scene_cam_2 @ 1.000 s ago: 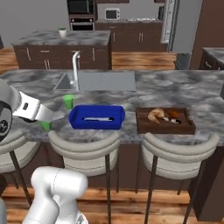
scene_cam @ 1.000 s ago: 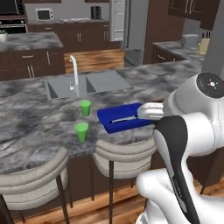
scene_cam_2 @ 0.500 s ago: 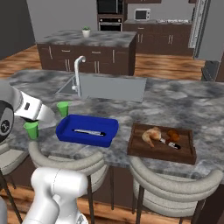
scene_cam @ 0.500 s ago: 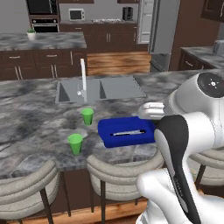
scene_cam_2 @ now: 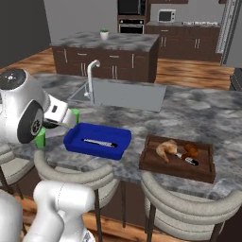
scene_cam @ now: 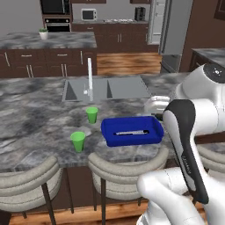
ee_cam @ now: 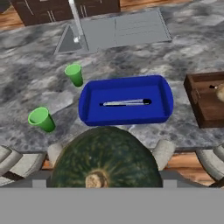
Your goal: Gather the broccoli and squash from the fridge and place them on a tray on the dining counter. Then gather the chicken drumsticks from the fridge and place them on the other tray.
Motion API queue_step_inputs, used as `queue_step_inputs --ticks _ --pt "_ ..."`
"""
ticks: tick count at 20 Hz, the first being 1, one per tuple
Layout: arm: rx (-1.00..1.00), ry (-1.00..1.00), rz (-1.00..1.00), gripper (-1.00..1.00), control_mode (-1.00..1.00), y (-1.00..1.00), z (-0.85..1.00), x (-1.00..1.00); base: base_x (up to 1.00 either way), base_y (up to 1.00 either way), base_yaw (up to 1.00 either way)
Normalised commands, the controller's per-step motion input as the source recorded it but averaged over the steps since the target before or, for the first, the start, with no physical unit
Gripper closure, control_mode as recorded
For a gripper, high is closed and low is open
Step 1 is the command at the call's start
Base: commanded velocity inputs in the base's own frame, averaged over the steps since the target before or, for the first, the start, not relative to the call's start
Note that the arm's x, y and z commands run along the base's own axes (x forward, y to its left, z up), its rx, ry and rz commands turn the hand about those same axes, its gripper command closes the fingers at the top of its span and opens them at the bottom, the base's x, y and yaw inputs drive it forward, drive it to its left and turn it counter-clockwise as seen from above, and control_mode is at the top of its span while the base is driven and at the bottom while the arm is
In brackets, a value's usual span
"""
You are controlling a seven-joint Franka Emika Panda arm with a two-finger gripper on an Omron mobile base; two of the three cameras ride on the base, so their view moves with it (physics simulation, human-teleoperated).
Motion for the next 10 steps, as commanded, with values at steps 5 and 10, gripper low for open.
queue_step_inputs --ticks 5,10 --pt "0.01 0.33 -0.05 1.0 -1.0 -0.34 -0.32 0.87 0.0 0.0 0.0" --pt "0.0 0.34 -0.11 1.0 -1.0 -0.17 -0.53 0.68 0.0 0.0 0.0"
